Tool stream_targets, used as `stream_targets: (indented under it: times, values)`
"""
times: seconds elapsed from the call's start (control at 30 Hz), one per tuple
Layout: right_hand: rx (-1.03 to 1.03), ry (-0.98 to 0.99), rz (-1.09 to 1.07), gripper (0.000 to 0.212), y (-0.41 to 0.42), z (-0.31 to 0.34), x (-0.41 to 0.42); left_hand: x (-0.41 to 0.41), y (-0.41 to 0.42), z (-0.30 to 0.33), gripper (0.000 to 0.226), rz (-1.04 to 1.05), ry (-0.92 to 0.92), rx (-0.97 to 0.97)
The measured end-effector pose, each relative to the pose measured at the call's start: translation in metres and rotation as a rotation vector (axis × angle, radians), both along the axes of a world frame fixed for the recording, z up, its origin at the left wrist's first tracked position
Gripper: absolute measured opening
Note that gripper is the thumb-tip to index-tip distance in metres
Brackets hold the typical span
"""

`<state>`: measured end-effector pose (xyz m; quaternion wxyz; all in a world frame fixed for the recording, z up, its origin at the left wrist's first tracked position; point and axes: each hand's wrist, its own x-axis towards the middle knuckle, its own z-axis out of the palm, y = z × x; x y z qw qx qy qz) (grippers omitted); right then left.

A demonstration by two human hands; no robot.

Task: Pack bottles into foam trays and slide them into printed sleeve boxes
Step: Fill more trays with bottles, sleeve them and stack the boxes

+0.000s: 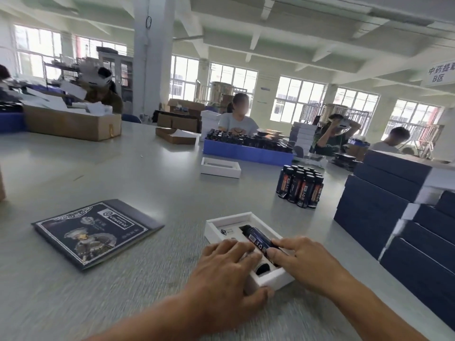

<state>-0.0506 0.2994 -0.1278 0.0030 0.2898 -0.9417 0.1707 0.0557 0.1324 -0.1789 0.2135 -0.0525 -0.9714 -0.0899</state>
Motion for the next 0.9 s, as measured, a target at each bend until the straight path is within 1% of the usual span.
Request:
stream_targets:
  times: [0.1, 0.17, 0.27, 0.3, 0.37, 0.43, 0.5, 0.53, 0.57, 0.6, 0.67, 0.73, 0.77, 0.83, 0.9]
  values:
    - [-0.035, -0.016, -0.022, 0.036, 0.003, -0.003, 0.001, 0.002, 0.007, 0.006, 0.074, 0.006, -0.04, -0.023]
    - [-0.067, 0.01, -0.045, 0.035, 0.007, -0.012, 0.006, 0.004, 0.013, 0.011, 0.073, 0.013, -0.077, -0.058]
    - [-0.292, 0.098, -0.105, 0.029, 0.012, -0.027, 0.024, 0.015, 0.021, 0.022, 0.078, 0.055, -0.111, -0.163]
    - [-0.349, 0.118, -0.116, 0.029, 0.012, -0.029, 0.031, 0.021, 0.022, 0.025, 0.082, 0.068, -0.1, -0.207]
    - [-0.362, 0.108, -0.133, 0.034, 0.013, -0.031, 0.041, 0.033, 0.024, 0.028, 0.085, 0.059, -0.069, -0.247]
    - [-0.337, 0.071, -0.138, 0.036, 0.013, -0.031, 0.043, 0.044, 0.019, 0.024, 0.075, 0.02, 0.0, -0.182]
    - [-0.334, 0.041, -0.158, 0.034, 0.012, -0.029, 0.042, 0.05, -0.001, 0.021, 0.059, 0.005, 0.151, -0.117]
    - [-0.332, 0.027, -0.167, 0.033, 0.011, -0.029, 0.041, 0.053, -0.016, 0.021, 0.052, 0.049, 0.22, -0.104]
    - [-0.334, 0.009, -0.173, 0.033, 0.01, -0.029, 0.039, 0.054, -0.036, 0.023, 0.048, 0.133, 0.255, -0.085]
    - [-0.349, -0.016, -0.178, 0.034, 0.01, -0.029, 0.037, 0.056, -0.06, 0.027, 0.046, 0.249, 0.254, -0.053]
    - [-0.394, -0.082, -0.2, 0.033, 0.012, -0.035, 0.028, 0.061, -0.114, 0.032, 0.044, 0.515, 0.188, 0.035]
    - [-0.422, -0.116, -0.217, 0.02, 0.014, -0.047, 0.014, 0.071, -0.168, 0.03, 0.042, 0.768, 0.1, 0.105]
    - [-0.427, -0.103, -0.212, 0.014, 0.014, -0.051, 0.01, 0.077, -0.19, 0.028, 0.043, 0.859, 0.043, 0.127]
    - [-0.419, -0.062, -0.202, 0.015, 0.012, -0.052, 0.007, 0.086, -0.225, 0.024, 0.048, 0.963, -0.072, 0.169]
    - [-0.419, -0.051, -0.216, 0.025, 0.007, -0.046, 0.011, 0.09, -0.246, 0.023, 0.052, 1.02, -0.141, 0.201]
